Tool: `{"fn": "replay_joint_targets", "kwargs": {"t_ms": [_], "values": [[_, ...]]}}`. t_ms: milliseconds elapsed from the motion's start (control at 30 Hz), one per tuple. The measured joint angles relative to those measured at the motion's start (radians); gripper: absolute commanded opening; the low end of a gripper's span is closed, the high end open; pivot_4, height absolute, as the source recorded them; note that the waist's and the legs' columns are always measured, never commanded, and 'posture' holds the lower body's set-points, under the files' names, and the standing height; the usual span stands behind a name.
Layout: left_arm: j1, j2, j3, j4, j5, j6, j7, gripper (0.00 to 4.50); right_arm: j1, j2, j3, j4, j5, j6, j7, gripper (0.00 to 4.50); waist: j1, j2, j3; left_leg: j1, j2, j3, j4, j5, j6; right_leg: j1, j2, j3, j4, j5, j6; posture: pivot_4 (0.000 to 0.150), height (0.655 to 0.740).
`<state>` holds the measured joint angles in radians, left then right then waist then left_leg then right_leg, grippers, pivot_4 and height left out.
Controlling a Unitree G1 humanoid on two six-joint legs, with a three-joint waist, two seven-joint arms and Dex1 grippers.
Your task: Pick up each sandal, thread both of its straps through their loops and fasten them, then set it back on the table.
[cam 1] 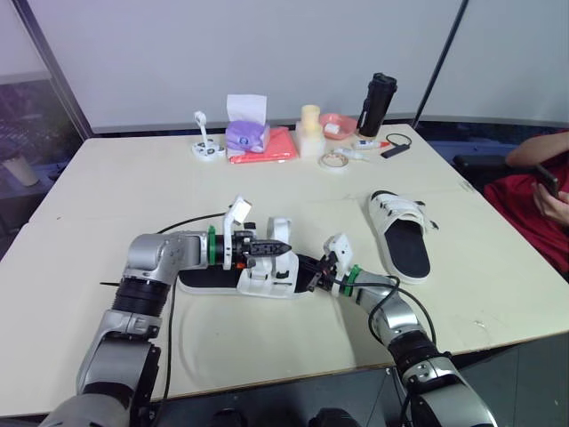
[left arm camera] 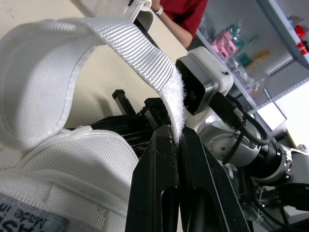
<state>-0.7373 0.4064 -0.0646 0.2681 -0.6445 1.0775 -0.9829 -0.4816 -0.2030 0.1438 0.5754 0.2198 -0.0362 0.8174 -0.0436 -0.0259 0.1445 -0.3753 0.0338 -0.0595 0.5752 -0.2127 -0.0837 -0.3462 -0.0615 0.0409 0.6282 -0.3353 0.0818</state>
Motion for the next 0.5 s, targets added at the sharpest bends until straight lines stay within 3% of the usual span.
{"fn": "replay_joint_targets", "kwargs": {"t_ms": [500], "values": [[0.027, 0.034, -0.112, -0.025, 0.085, -0.098, -0.061, 0.05, 0.002, 0.0, 0.0, 0.0, 0.0, 0.0, 0.0, 0.0, 0.0, 0.0, 0.0, 0.0, 0.0, 0.0, 0.0, 0.0, 0.0, 0.0, -0.001, 0.0, -0.001, 0.0, 0.0, 0.15, 0.74]]}}
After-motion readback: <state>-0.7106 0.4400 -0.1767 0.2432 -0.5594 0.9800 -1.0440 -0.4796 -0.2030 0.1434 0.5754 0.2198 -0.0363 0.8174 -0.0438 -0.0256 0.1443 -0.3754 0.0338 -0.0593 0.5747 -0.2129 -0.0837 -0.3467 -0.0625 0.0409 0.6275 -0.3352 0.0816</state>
